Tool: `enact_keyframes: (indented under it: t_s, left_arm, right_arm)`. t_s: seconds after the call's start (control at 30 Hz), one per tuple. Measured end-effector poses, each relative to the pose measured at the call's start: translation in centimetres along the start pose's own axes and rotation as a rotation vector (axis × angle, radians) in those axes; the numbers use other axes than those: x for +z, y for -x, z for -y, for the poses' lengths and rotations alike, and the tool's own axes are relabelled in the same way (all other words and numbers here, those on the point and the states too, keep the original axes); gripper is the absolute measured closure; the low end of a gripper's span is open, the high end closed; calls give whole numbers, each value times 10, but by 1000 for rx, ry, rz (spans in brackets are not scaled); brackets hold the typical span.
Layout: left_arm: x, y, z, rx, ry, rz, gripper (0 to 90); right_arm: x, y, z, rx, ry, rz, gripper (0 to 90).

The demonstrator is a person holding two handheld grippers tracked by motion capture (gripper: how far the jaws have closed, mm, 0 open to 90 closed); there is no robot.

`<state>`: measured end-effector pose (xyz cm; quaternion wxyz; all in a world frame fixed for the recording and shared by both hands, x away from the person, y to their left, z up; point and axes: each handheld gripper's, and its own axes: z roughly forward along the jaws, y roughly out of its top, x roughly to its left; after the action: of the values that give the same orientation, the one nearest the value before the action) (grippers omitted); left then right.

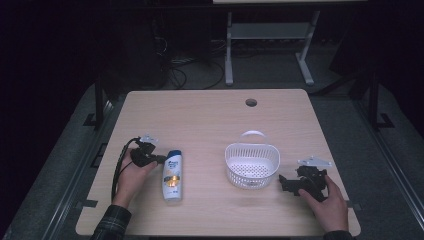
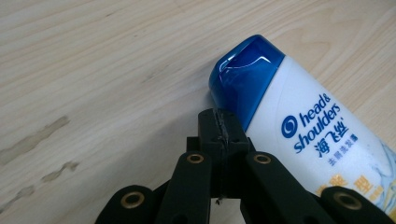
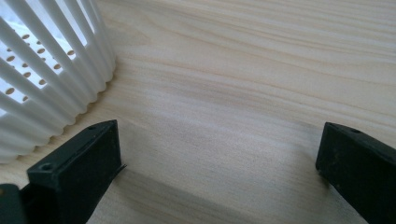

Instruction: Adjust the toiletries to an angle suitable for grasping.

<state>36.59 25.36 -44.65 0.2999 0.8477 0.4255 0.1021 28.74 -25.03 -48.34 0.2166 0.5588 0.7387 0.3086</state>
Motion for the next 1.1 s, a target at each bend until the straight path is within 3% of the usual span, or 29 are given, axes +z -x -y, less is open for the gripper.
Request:
enact_keyframes:
  t_s: [0.87,1.1]
  left_arm:
    - [25,32,-25,70,-11,77,900]
    - [19,25,-23,50,-9,73,886]
  right_arm:
    - [0,0,0,-1,0,-2,0]
    - [0,0,0,-1,0,-2,0]
